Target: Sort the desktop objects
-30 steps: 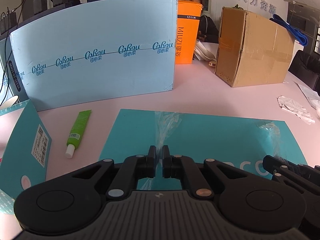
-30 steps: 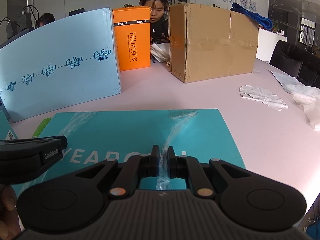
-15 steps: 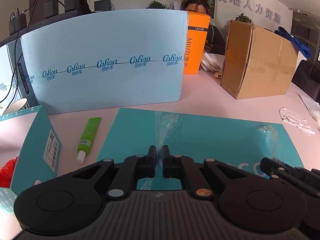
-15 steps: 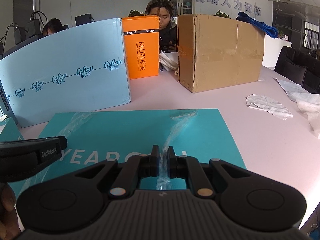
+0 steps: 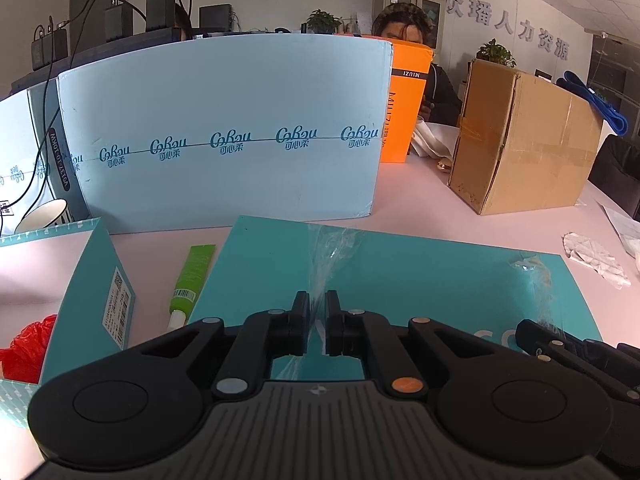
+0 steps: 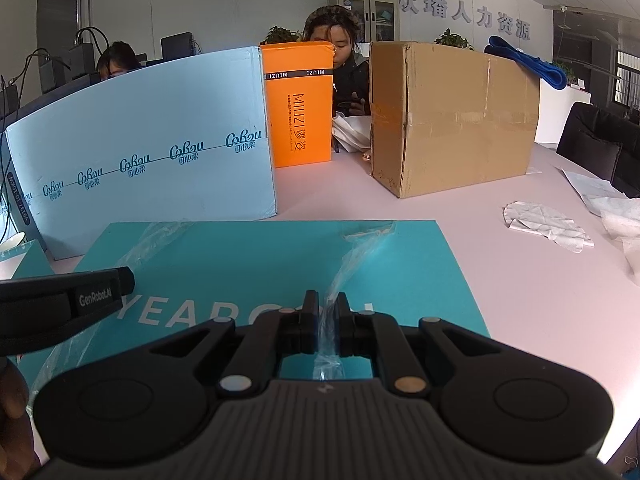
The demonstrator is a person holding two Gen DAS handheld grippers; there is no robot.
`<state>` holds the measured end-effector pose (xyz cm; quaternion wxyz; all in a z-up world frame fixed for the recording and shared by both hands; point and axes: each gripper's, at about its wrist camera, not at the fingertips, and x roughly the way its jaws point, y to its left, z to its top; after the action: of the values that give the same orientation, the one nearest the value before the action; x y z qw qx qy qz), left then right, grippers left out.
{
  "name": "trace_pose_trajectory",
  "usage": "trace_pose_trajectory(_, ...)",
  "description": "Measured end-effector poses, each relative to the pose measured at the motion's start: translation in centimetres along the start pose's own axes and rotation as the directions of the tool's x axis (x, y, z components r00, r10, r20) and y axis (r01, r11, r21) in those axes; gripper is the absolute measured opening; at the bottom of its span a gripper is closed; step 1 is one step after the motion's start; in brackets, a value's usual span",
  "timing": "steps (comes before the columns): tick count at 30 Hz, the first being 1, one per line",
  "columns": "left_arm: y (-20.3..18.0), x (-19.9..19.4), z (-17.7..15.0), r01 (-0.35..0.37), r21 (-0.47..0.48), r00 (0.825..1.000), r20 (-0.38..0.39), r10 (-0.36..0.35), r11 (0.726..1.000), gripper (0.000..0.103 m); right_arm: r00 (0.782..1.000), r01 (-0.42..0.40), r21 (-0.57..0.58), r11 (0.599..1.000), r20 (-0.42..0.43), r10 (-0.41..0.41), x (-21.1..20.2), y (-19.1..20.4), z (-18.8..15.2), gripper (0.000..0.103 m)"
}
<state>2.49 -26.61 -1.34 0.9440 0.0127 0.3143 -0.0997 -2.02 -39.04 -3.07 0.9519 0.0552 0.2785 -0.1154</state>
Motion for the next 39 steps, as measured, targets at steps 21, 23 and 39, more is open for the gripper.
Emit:
trace_pose_trajectory(21,2.7,-1.2,0.9,-0.041,-0.034,0.999,0.016,0.042,0.999,0.004,0.999,-0.046,-0.016,0.999,0.016,0.046,-0.1,2.6,0.8,0.011)
trace_pose_trajectory(23,3.1,-1.2,1.0,-0.043,-0.037,0.999,0.016,0.044,0.998,0.004,0.999,-0.049,-0.018,0.999,0.016,0.050,-0.1,2.9,0.9,0.011)
trace_pose_trajectory(39,6.4,-1.6,2.0,-0.058,-0.061,0.998,0.027,0.060,0.996,0.004,0.997,-0.074,-0.028,0.997,0.031,0.075,-0.4,6.0,1.8,0.011)
